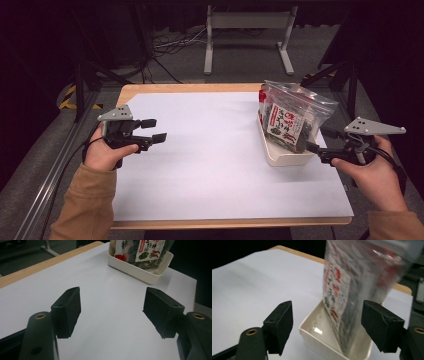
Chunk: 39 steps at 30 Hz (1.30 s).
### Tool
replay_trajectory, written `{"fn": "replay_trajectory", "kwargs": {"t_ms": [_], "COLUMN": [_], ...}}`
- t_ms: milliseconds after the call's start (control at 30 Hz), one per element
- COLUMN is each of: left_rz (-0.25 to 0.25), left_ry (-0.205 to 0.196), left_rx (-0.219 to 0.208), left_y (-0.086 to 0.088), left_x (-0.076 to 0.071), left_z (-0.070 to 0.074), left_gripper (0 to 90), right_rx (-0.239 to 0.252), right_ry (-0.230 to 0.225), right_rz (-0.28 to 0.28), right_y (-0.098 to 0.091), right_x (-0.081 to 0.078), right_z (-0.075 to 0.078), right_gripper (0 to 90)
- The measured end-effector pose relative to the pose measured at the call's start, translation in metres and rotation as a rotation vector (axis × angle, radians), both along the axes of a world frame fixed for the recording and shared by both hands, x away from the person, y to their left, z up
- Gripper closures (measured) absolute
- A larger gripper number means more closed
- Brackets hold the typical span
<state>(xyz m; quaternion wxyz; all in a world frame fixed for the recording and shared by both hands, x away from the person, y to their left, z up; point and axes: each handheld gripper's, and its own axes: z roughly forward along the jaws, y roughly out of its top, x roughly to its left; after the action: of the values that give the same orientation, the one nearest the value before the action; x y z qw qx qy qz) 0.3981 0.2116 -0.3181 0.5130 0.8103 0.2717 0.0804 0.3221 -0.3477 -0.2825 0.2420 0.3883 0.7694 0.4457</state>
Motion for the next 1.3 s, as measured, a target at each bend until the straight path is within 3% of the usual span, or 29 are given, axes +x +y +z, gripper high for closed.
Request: {"fn": "replay_trajectory", "kwargs": {"t_ms": [133,267,600,733,867,1067,1300], "left_rz": [-0.013,-0.022,-0.036,-0.033,-0.034,-0.026,-0.025], "left_ry": [-0.008,-0.004,0.006,0.001,0.002,0.011,0.012], "left_rx": [0.02,0.015,0.012,0.008,0.01,-0.01,-0.007], "left_y": [-0.001,-0.003,-0.006,-0.005,-0.003,-0.001,-0.001], "left_x": [-0.009,-0.013,-0.013,-0.013,-0.012,-0.011,-0.009], "left_z": [-0.001,-0.001,-0.003,-0.003,-0.003,-0.005,-0.007], "left_gripper": [31.0,30.4,29.8,29.8,29.8,29.6,29.3], "right_rx": [0.015,0.066,0.063,0.086,0.055,0.048,0.025], "right_ry": [-0.034,-0.056,-0.12,-0.126,-0.117,-0.121,-0.1], "right_rz": [0.051,0.126,0.207,0.237,0.253,0.335,0.306], "right_y": [0.014,0.032,0.061,0.068,0.074,0.088,0.094], "right_x": [-0.005,-0.005,0.001,0.004,0.006,0.008,0.015], "right_z": [0.003,0.002,-0.011,-0.021,-0.029,-0.04,-0.058], "right_gripper": [25.5,24.7,24.7,24.4,24.2,24.6,25.3]}}
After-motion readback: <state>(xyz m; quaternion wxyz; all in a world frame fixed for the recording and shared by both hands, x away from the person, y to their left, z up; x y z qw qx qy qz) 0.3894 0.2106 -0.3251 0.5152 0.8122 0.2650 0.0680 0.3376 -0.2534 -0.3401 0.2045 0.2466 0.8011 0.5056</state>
